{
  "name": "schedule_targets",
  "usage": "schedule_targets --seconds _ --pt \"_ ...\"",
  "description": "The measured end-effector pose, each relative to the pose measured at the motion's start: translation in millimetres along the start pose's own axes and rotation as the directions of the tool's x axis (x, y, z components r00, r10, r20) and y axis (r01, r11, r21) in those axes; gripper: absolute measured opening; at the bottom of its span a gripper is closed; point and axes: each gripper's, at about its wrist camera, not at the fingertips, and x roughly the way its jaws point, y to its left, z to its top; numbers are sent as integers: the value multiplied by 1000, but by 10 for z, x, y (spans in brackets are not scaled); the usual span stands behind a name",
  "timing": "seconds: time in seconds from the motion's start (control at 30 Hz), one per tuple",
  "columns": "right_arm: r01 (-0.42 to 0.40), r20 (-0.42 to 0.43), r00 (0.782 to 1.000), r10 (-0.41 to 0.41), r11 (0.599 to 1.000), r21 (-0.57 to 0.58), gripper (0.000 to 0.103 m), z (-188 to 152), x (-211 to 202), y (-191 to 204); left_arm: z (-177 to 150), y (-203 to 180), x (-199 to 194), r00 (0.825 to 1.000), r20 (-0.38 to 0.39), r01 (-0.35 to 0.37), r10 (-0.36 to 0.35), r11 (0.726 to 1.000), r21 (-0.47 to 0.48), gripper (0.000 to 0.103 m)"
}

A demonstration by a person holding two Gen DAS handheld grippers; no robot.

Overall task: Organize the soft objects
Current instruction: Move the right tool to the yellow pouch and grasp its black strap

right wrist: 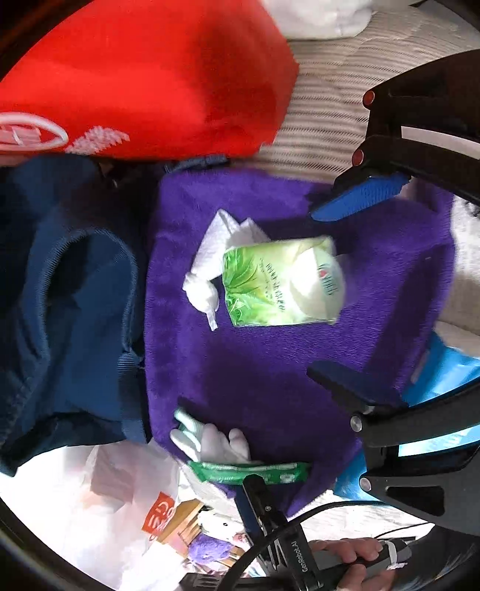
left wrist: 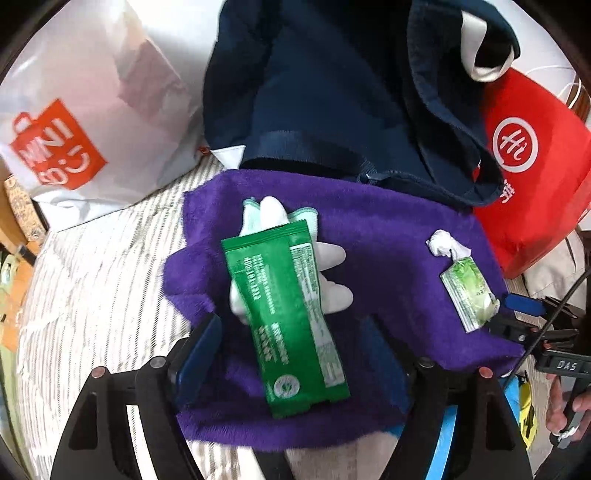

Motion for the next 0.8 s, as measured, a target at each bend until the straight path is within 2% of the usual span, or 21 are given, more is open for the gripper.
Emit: schedule_targets --seconds 0.23,0.37,0.63,0.8 --pt "9 83 996 -15 997 76 78 -343 -618 -260 -207 131 -352 998 35 -41 43 999 -36 78" --pt "40 86 995 -53 989 141 78 -673 -855 -505 -363 213 -492 998 40 -39 41 997 -62 78" --pt "45 23 999 -48 991 123 78 -1375 -922 -608 -649 192 -636 999 29 -12 14 996 -86 78" --pt "51 10 999 -53 988 146 78 -1568 -802 -652 -827 122 -675 1000 7 -13 14 996 -83 78"
